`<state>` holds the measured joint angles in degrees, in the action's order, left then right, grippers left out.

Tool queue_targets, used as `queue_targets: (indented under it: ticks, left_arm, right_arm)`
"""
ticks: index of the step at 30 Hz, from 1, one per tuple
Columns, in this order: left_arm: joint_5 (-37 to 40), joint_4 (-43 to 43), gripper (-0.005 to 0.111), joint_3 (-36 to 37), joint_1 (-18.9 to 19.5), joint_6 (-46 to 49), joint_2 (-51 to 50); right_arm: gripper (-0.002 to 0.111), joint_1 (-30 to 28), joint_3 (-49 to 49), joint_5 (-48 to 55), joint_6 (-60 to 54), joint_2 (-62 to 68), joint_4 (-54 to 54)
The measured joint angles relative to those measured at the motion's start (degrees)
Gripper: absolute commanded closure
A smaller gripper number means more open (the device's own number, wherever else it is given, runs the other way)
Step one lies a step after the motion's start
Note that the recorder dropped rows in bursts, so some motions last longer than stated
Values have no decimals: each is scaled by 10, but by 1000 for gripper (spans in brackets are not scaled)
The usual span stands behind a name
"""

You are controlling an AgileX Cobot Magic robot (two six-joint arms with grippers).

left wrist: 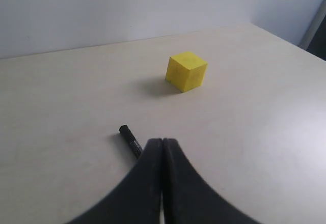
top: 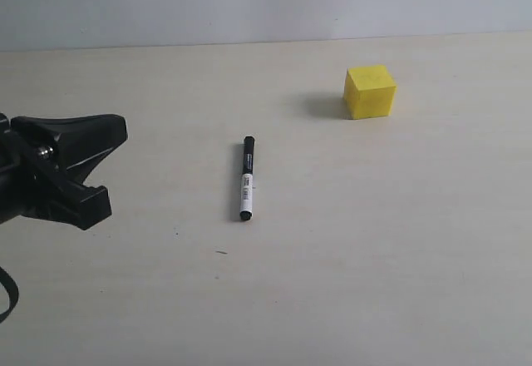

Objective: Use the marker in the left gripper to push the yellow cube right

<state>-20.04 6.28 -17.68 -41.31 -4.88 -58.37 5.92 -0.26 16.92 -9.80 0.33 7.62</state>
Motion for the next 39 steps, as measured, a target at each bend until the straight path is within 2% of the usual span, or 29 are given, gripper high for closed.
queue_targets:
  ticks: [22, 25, 34, 39]
  left_arm:
    - [7, 0, 107, 1, 6, 13, 5]
    - [32, -1, 107, 1, 37, 18, 29]
    - [190, -1, 107, 1, 188, 23, 189]
    - [246, -1, 107, 15, 245, 49, 278]
  right_arm:
    - [108, 0, 0, 0, 0, 0, 0]
    - [108, 0, 0, 0, 0, 0, 0]
    - [108, 0, 0, 0, 0, 0, 0]
    - [108, 0, 0, 0, 0, 0, 0]
